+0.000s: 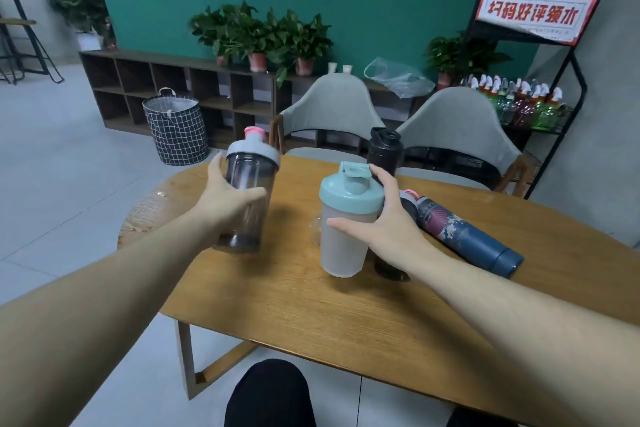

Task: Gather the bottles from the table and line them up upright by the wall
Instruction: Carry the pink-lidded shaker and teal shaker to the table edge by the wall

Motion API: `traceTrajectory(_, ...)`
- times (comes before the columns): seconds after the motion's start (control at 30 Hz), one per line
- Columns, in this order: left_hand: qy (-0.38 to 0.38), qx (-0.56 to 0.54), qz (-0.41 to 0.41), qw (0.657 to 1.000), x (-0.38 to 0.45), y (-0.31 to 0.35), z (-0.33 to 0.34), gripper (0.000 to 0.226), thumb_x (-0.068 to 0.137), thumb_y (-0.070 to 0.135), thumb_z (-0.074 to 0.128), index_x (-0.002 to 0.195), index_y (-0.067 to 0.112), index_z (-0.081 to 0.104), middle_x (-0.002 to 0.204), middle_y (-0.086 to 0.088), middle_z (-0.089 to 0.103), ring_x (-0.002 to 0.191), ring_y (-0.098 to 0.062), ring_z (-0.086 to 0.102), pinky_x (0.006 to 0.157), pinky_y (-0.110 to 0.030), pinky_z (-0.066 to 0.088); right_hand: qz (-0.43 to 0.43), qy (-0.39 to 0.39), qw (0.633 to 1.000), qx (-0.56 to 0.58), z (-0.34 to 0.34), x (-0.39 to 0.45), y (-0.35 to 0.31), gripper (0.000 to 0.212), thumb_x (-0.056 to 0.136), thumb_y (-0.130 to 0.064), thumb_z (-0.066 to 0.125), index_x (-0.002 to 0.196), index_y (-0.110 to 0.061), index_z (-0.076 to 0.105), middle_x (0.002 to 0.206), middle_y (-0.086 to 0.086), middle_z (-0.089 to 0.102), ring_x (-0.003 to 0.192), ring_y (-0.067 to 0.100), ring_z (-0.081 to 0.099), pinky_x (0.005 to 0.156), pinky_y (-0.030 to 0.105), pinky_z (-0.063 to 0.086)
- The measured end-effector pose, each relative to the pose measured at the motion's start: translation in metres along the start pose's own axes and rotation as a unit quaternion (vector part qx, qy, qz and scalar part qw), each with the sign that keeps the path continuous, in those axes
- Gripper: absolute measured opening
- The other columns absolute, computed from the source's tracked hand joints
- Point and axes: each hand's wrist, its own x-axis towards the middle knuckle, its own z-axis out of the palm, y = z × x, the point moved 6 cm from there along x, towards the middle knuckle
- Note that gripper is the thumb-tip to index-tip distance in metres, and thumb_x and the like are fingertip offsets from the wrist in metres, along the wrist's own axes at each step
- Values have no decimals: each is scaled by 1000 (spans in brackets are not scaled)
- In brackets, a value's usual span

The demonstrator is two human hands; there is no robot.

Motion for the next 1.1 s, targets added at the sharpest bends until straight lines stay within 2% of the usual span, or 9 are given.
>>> traceTrajectory(0.07,-30,-24,25,999,-7,26,34,113,75,17,82,159,36,8,137,-3,49,111,-28,60,85,-47,56,2,15,1000,1,-22,-5,2,105,72,-35,93,153,-43,26,129,-31,46,122,-5,52,98,23,49)
traceTrajectory(0.13,-61,-41,47,996,-13,46,67,112,64,24,86,155,37,21,136,1,55,116,-25,60,95,-53,53,9,38,999,-1,-49,-10,5,104,72,-35,93,151,-43,26,132,-25,46,125,2,50,98,22,48)
traceTrajectory(0.27,-131,-71,72,986,-26,80,142,91,66,22,87,143,33,39,127,-1,62,113,-23,64,93,-46,55,27,83,996,-26,-115,-23,13,106,73,-36,92,154,-40,24,139,-17,43,127,6,47,96,24,44)
traceTrajectory(0.4,-172,-123,84,974,-38,107,227,91,72,17,86,145,29,32,128,-2,59,112,-22,64,90,-44,58,65,145,986,-42,-191,-35,29,108,70,-37,93,155,-28,27,134,-15,47,125,9,50,98,29,47)
traceTrajectory(0.57,-203,-149,81,964,-54,128,335,115,54,31,88,152,34,28,132,2,60,118,-22,61,98,-48,54,110,216,968,-67,-283,-52,55,103,68,-42,93,150,-24,34,130,-13,51,120,11,53,98,36,52)
traceTrajectory(0.7,-245,-127,85,958,-61,130,421,103,62,26,88,149,29,33,131,3,62,119,-18,58,104,-43,48,134,262,954,-62,-348,-58,88,98,71,-37,93,148,-23,35,133,-10,54,118,13,56,92,32,50)
traceTrajectory(0.87,-280,-100,80,951,-63,122,509,98,75,10,85,152,25,27,130,5,54,116,-15,52,95,-31,42,170,297,937,-64,-414,-52,141,104,65,-43,95,148,-26,35,134,-9,56,124,18,58,102,46,54)
traceTrajectory(0.97,-288,-85,74,951,-56,114,551,93,75,5,85,147,24,29,124,6,52,112,-15,51,92,-30,42,184,311,929,-78,-441,-44,170,102,66,-43,95,146,-26,35,129,-8,57,121,19,58,100,44,54)
traceTrajectory(1.1,-290,-58,77,952,-40,105,594,99,73,7,87,149,26,26,140,0,48,128,-21,48,110,-42,43,185,314,927,-84,-467,-27,205,99,70,-39,94,148,-24,34,127,-9,54,119,16,55,96,34,48)
